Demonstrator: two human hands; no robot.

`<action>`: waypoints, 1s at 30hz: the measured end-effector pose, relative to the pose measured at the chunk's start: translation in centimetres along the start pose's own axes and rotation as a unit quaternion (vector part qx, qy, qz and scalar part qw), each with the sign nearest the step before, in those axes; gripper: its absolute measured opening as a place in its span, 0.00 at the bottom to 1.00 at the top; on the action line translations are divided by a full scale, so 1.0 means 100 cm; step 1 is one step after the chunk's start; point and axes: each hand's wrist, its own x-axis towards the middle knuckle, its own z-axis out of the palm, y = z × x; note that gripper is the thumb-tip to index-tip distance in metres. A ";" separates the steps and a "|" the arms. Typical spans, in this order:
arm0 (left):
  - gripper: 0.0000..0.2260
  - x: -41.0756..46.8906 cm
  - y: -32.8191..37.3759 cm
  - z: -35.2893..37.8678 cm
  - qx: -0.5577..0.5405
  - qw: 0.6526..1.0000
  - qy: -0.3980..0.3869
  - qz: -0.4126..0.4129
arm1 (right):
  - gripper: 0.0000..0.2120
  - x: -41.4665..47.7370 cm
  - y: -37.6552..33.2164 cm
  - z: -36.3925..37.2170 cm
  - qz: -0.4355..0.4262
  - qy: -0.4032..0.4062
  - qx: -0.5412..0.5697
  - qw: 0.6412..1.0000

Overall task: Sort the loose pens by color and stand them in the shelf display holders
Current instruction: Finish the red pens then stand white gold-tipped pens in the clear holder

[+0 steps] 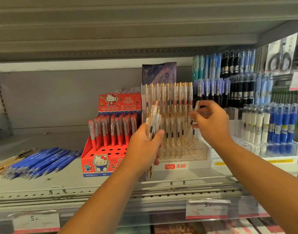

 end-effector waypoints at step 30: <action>0.06 -0.001 0.003 0.002 -0.008 0.999 -0.008 0.044 | 0.11 -0.045 -0.044 0.030 0.008 -0.241 0.150 0.959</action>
